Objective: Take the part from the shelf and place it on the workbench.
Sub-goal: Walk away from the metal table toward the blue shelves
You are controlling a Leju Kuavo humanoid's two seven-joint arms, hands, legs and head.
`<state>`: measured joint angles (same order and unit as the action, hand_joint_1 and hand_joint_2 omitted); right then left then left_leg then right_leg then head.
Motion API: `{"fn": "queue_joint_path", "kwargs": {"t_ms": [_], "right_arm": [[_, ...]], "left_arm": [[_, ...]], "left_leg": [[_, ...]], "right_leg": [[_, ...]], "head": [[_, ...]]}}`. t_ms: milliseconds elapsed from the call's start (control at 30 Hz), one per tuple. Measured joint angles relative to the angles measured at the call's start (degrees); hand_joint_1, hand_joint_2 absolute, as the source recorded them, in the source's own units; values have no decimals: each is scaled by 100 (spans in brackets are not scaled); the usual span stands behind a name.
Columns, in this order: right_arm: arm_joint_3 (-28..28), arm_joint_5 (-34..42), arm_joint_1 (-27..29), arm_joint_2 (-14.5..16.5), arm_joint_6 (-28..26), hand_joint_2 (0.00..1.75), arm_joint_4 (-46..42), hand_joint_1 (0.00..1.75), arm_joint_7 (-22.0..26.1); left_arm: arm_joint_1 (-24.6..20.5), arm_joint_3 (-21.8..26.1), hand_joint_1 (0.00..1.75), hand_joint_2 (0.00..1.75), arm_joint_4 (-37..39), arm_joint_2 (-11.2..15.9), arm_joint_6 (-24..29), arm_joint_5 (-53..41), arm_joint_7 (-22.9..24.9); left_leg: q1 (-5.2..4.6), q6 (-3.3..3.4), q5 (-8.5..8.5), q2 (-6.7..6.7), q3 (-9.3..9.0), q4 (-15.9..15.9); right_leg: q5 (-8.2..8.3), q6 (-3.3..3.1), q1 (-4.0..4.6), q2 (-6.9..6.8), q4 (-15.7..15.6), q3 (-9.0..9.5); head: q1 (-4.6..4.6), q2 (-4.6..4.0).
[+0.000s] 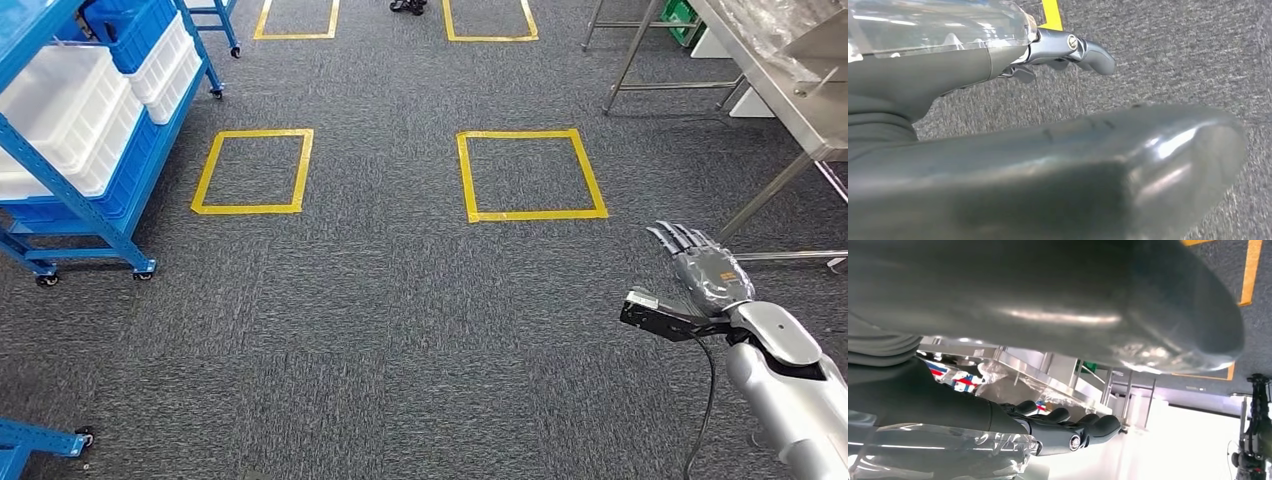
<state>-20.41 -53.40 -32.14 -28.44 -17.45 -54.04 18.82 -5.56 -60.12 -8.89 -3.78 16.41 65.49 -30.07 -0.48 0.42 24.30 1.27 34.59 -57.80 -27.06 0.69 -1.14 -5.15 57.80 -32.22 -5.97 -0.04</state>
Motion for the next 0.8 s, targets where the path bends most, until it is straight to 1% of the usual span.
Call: {"fn": "queue_joint_path", "kwargs": {"t_ms": [133,233,267,300,333,367,400,433,467,500,533,567,600,633,667,700,733,767,800], "right_arm": [[-31,0,-33,8,-5,0,52,0,0],[-39,11,-23,9,-13,0,71,0,0],[-39,26,-5,8,-19,0,69,0,0],[-39,46,26,5,-27,0,57,0,-4],[-37,70,79,-2,-40,0,29,0,-11],[-33,91,137,-15,-51,0,-4,0,-18],[-28,105,197,-33,-62,0,-43,0,-31],[-18,117,261,-58,-69,0,-81,0,-46],[-2,122,329,-87,-63,0,-115,0,-65],[14,127,404,-111,-52,0,-155,0,-86],[27,131,481,-128,-37,0,-193,0,-104],[38,129,551,-138,-21,0,-232,0,-117],[41,124,600,-140,-12,0,-266,0,-129],[47,113,638,-143,-7,0,-299,0,-145],[55,96,672,-143,-7,0,-333,0,-168],[65,75,712,-142,-11,0,-365,0,-195],[74,50,754,-139,-16,0,-394,0,-221],[80,27,791,-135,-20,0,-420,0,-240],[86,8,819,-131,-22,0,-448,0,-249]], "left_arm": [[-2,-1,0,0,-1,3,8,-11,9],[3,2,0,0,-1,3,-1,33,46],[7,8,0,0,0,4,-21,57,49],[13,15,0,0,0,8,-39,78,47],[19,23,0,0,0,13,-44,83,47],[20,29,0,0,0,14,-33,77,51],[14,32,0,0,-1,16,-7,60,63],[-1,32,0,0,-1,14,25,41,84],[-20,31,0,0,-1,13,57,21,114],[-34,31,0,0,-1,15,83,4,144],[-42,30,0,0,-1,17,104,-10,171],[-43,28,0,0,-1,19,123,-27,190],[-43,26,0,0,-1,21,138,-40,198],[-43,25,0,0,-1,23,155,-51,201],[-44,24,0,0,-1,32,172,-61,201],[-45,23,0,0,0,39,184,-66,198],[-44,22,0,0,0,47,190,-66,193],[-43,21,0,0,1,55,194,-67,189],[-41,20,0,0,1,54,195,-68,186]], "left_leg": [[-4,16,8,1,0,-12],[-5,18,9,2,-2,-14],[-13,29,17,1,7,-23],[-23,64,11,-5,1,-14],[-7,108,-26,-10,-37,55],[5,158,-76,-15,-86,147],[23,199,-143,-19,-146,256],[44,215,-198,-24,-186,348],[39,217,-223,-39,-190,377],[39,212,-237,-59,-177,379],[40,201,-242,-83,-154,365],[43,184,-247,-104,-124,339],[52,159,-247,-122,-86,300],[67,124,-241,-138,-37,242],[86,77,-228,-156,21,169],[93,22,-210,-175,77,89],[94,-29,-195,-198,125,7],[88,-73,-194,-222,171,-61],[84,-109,-202,-241,206,-110]], "right_leg": [[3,57,-7,2,-9,7],[5,68,-9,2,-11,6],[13,81,-20,0,-28,12],[33,111,-28,-9,-54,28],[40,140,-39,10,-82,54],[14,163,-48,83,-88,73],[-82,166,-50,192,4,51],[-248,152,-56,320,208,-25],[-453,143,-61,425,539,-166],[-640,144,-71,478,905,-327],[-748,157,-81,496,1201,-458],[-748,177,-100,502,1333,-516],[-637,202,-127,502,1236,-467],[-460,235,-165,501,954,-321],[-334,264,-195,512,626,-146],[-213,267,-202,544,384,-18],[-166,248,-201,576,250,55],[-179,201,-181,606,255,47],[-155,144,-164,625,300,1]], "head": [[0,0],[0,0],[0,0],[-1,0],[-1,0],[0,0],[0,0],[1,0],[1,0],[0,0],[0,0],[0,0],[0,0],[0,0],[0,0],[0,0],[0,0],[-1,0],[-2,0]]}}
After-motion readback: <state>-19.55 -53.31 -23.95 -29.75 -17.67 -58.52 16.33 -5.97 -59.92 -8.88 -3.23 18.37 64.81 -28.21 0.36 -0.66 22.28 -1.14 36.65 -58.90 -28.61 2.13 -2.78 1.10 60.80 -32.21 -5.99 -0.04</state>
